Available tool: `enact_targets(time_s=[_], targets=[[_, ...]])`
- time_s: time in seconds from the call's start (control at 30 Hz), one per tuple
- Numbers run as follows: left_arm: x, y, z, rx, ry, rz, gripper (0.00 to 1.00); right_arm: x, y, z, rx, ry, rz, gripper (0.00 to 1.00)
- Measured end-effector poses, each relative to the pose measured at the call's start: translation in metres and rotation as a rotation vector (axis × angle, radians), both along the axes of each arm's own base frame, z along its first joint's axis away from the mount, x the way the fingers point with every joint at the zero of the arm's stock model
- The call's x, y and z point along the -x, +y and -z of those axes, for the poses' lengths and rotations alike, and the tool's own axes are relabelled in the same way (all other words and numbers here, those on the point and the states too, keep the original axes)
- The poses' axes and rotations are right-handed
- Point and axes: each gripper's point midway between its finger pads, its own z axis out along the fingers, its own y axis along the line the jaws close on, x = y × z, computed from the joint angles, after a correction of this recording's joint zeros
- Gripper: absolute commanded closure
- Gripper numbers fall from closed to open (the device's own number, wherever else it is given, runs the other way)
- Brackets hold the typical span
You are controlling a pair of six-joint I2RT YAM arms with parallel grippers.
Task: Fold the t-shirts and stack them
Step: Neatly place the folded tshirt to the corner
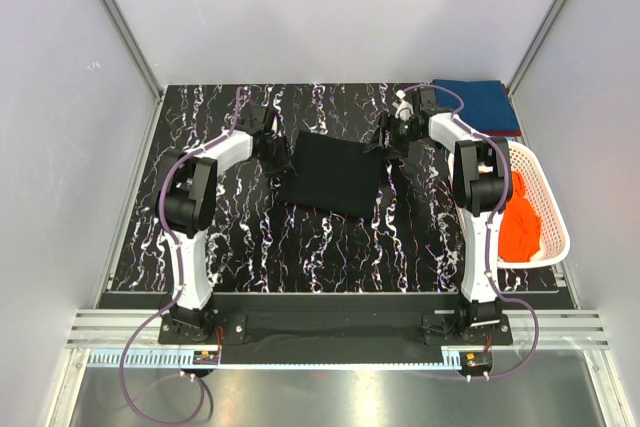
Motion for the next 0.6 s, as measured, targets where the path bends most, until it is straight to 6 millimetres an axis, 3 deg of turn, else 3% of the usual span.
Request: enact_targets(time_s=[0.23,0.6], targets=[[-0.002,0.000,0.001,-0.001,-0.008,-0.004,0.57,0.010,-0.002,0.002,0.009,0.011,-0.008,0.32],[-0.001,0.001,0.001,0.001,-0.024,-0.012,0.57,0.019,-0.005,0.006,0.012,0.026,-0.018,0.46]])
